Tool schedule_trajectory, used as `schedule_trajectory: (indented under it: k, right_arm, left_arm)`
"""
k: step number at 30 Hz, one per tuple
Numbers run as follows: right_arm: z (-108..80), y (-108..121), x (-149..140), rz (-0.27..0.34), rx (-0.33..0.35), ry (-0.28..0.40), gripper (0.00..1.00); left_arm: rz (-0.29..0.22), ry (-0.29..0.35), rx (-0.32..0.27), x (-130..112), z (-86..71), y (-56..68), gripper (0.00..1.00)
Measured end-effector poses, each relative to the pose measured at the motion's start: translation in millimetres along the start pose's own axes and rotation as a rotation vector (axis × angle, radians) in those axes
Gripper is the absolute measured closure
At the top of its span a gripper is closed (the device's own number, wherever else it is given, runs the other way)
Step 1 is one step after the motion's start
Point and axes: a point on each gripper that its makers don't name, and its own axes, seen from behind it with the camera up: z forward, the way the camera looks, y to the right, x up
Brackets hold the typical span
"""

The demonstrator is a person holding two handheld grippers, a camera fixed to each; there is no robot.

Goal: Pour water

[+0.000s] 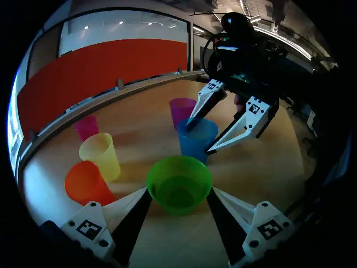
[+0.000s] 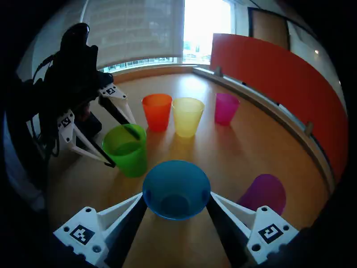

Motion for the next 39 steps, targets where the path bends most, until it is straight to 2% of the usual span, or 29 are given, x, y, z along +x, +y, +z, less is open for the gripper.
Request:
schedule_trajectory:
  k: [9,13,26,39]
  right_arm:
    - [-0.7,-1.2,-5.3,-0.001,-0.006,-0.006,0.06]
    - [-2.8,-1.2,-6.7,0.002,-0.006,-0.005,0.06]
    - [-13.2,-2.8,-15.3,0.015,-0.015,0.001,0.06]
    - [-29.7,-4.5,-27.5,0.036,-0.043,0.012,0.06]
  left_arm:
    - [0.002,-0.023,0.001,-1.1,-0.7,-0.2,0.15]
    - [0.003,-0.028,-0.004,0.2,-2.1,1.1,0.09]
    - [0.004,-0.049,0.015,-6.1,-6.6,-0.4,0.08]
    - [0.016,-0.065,0.052,-15.9,-20.2,-4.0,0.08]
